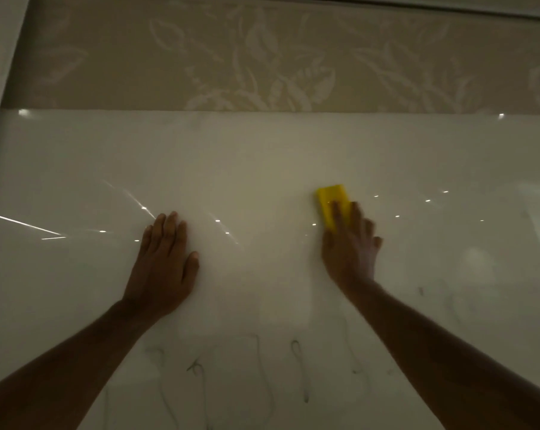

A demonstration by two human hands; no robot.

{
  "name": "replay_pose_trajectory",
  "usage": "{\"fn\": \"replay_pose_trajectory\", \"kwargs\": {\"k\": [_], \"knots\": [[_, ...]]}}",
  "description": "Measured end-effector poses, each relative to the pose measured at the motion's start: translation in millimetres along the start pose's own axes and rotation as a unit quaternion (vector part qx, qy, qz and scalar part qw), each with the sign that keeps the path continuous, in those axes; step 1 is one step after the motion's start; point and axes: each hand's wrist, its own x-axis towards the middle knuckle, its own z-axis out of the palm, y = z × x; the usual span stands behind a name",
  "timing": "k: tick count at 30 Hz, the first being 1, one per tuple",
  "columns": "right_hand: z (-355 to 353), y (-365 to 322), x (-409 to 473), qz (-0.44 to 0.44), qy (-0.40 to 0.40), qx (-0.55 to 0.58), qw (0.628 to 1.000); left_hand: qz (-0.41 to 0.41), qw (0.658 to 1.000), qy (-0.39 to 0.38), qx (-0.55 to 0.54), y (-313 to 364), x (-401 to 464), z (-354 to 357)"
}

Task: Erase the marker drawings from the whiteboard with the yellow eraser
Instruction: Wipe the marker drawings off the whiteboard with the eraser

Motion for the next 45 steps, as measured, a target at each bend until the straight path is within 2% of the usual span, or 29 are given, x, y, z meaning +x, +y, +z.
{"fn": "replay_pose_trajectory", "kwargs": {"k": [1,3,4,6,7,8,10,12,13,14,15,16,18,20,22,23,24,27,29,31,33,35,37,39,40,43,45], "knots": [[-1,-5,-20,-0.092,-0.015,-0.007,0.996,0.003,1.0,-0.002,-0.001,4,2,0],[-3,-5,-62,-0.275,-0.045,-0.018,0.96,0.01,1.0,-0.006,-0.002,13,7,1],[-7,1,-73,-0.337,-0.052,-0.021,0.94,0.013,1.0,-0.006,-0.002,20,9,2],[-15,23,-68,-0.382,-0.06,-0.03,0.922,0.021,1.0,-0.009,-0.005,34,13,5],[-14,39,-56,-0.354,-0.066,-0.055,0.931,0.027,1.0,-0.011,-0.006,41,14,6],[-13,57,-43,-0.283,-0.067,-0.075,0.954,0.033,0.999,-0.011,-0.005,48,16,8],[-13,99,-19,-0.08,-0.036,-0.052,0.995,0.045,0.999,-0.01,-0.005,60,19,11],[-18,131,-9,0.107,0.003,0.0,0.994,0.052,0.999,-0.012,-0.007,69,20,14],[-19,136,-9,0.17,0.003,0.006,0.985,0.055,0.998,-0.014,-0.007,73,20,16],[-19,133,-12,0.196,-0.003,0.003,0.981,0.057,0.998,-0.016,-0.007,77,21,17],[-20,124,-19,0.177,-0.007,-0.003,0.984,0.056,0.998,-0.017,-0.008,81,21,19],[-21,112,-30,0.112,-0.007,-0.008,0.994,0.05,0.999,-0.017,-0.011,85,23,21],[-20,86,-63,-0.106,-0.034,-0.042,0.993,0.033,0.999,-0.012,-0.016,93,28,23],[-25,79,-94,-0.296,-0.091,-0.045,0.95,0.028,0.999,-0.01,-0.019,105,35,26],[-33,90,-90,-0.376,-0.103,-0.026,0.92,0.042,0.999,-0.011,-0.02,122,41,30],[-33,102,-78,-0.369,-0.097,-0.031,0.924,0.052,0.998,-0.011,-0.021,132,43,32],[-32,114,-62,-0.323,-0.089,-0.033,0.942,0.06,0.998,-0.011,-0.022,141,45,35],[-31,162,-8,-0.063,-0.057,-0.029,0.996,0.071,0.997,-0.009,-0.017,161,51,42],[-34,183,18,0.094,-0.034,-0.011,0.995,0.059,0.998,-0.004,-0.02,169,55,45],[-37,178,24,0.162,-0.03,-0.015,0.986,0.042,0.999,-0.003,-0.026,173,58,48],[-37,157,-1,0.096,-0.043,-0.028,0.994,0.032,0.999,0.001,-0.029,176,61,50],[-36,139,-58,-0.079,-0.058,-0.018,0.995,0.034,0.999,0.002,-0.028,182,60,51],[-39,141,-124,-0.254,-0.102,-0.024,0.962,0.042,0.999,0.006,-0.023,189,57,53],[-47,164,-143,-0.328,-0.139,-0.029,0.934,0.046,0.999,0.012,-0.02,193,53,55],[-50,179,-137,-0.304,-0.142,-0.029,0.942,0.045,0.999,0.015,-0.02,195,52,56],[-49,238,-98,-0.031,-0.088,-0.014,0.996,0.043,0.999,0.023,-0.018,198,51,57],[-51,272,-83,0.139,-0.031,-0.014,0.99,0.043,0.999,0.027,-0.018,200,50,58]]}}
